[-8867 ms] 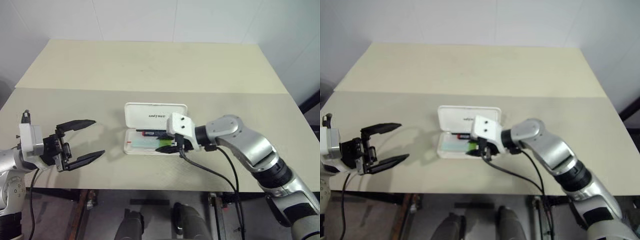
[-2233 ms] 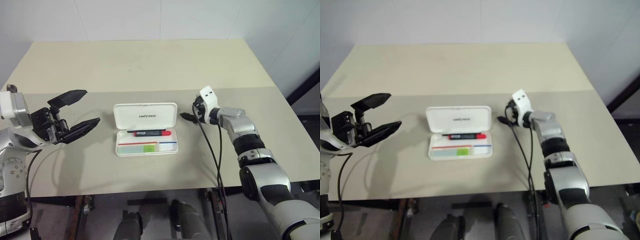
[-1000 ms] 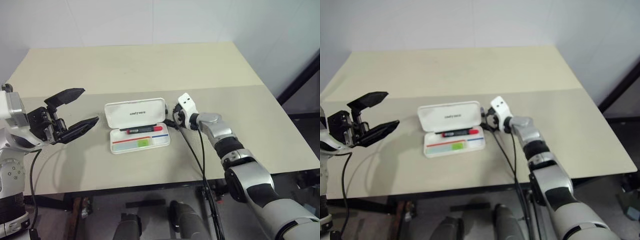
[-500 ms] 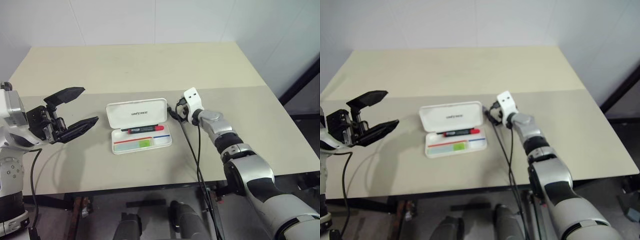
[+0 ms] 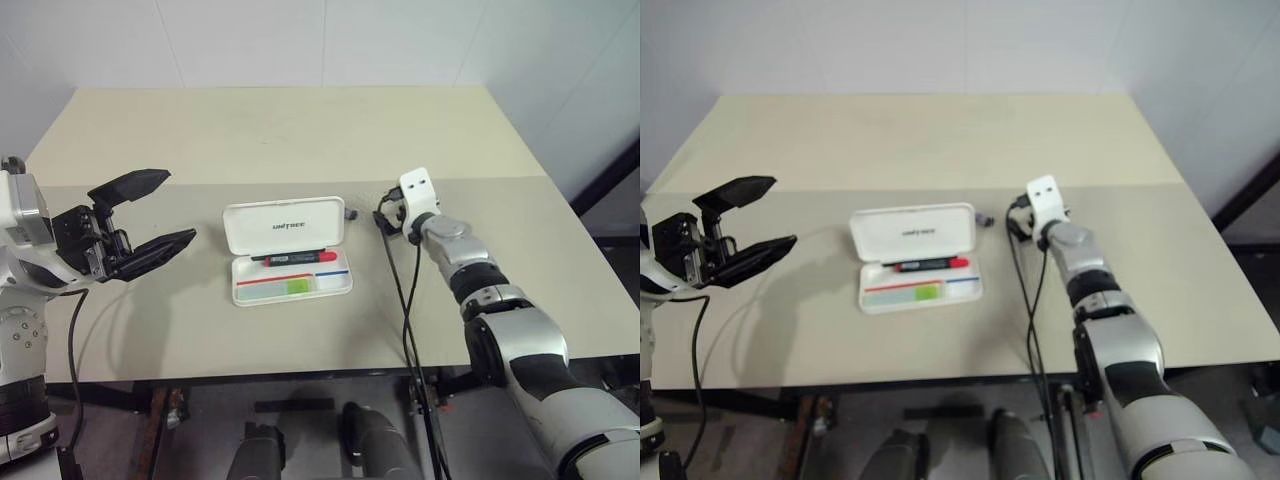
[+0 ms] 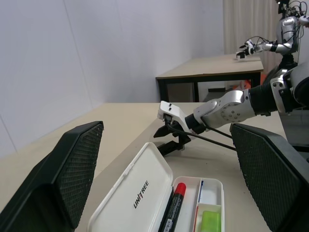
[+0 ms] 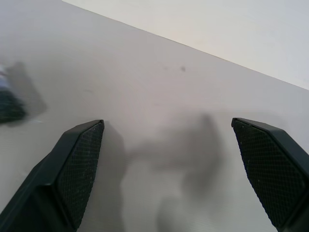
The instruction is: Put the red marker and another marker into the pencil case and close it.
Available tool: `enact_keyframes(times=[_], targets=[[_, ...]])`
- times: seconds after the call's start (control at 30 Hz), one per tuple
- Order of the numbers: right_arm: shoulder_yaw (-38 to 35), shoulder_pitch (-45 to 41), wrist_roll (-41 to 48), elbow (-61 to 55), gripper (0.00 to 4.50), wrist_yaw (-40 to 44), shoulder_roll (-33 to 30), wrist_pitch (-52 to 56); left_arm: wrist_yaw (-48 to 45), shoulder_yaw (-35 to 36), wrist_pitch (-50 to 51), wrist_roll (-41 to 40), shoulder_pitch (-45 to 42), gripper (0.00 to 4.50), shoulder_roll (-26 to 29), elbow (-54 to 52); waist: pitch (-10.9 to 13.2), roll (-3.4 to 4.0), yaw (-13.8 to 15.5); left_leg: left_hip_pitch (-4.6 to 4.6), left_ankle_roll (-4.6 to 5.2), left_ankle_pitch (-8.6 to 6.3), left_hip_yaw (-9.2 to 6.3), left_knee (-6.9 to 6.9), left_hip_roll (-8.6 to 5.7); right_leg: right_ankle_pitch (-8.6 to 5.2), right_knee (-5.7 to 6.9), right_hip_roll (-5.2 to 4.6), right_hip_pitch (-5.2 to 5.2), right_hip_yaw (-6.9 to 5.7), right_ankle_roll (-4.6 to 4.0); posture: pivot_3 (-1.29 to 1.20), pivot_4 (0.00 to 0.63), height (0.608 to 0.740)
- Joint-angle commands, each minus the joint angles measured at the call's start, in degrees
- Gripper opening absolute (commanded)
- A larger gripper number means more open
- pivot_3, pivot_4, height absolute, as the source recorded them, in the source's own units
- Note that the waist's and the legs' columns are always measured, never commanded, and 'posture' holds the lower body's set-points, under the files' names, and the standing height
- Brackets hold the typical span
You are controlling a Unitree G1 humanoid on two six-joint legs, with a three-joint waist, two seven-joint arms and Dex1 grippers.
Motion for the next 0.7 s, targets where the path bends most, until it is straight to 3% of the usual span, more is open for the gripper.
enact_keyframes(times=[0.03,0.4,0.7], targets=[[-0.35,1.03,1.30,-3.18,4.46,8.05,0.07,0.02,-0.60,-0.16,0.46,-0.41,-2.46,4.50,1.84,0.41,0.00,0.01,-0.23,0.00,0.00,-0.02,0.00,-0.02,0.03,0.03,0.00,0.03,-0.02,-0.01,0.05,0.00,0.150,0.740],[2.06,0.84,0.93,-4.27,4.46,24.70,3.70,1.33,-3.68,-2.93,1.51,0.83,-9.57,4.50,4.74,6.35,0.02,0.03,-2.38,-0.01,0.00,-0.13,0.28,-0.14,0.20,-0.03,0.15,0.16,-0.30,0.05,0.01,0.00,0.150,0.740],[2.69,-1.68,-1.18,-0.85,4.46,25.06,5.88,-0.92,-5.44,-3.82,2.36,0.09,-11.26,4.50,4.33,7.93,0.02,0.03,-3.50,0.05,-0.03,-0.15,0.33,-0.12,0.23,-0.04,0.25,0.16,-0.32,0.11,-0.01,0.00,0.150,0.740]])
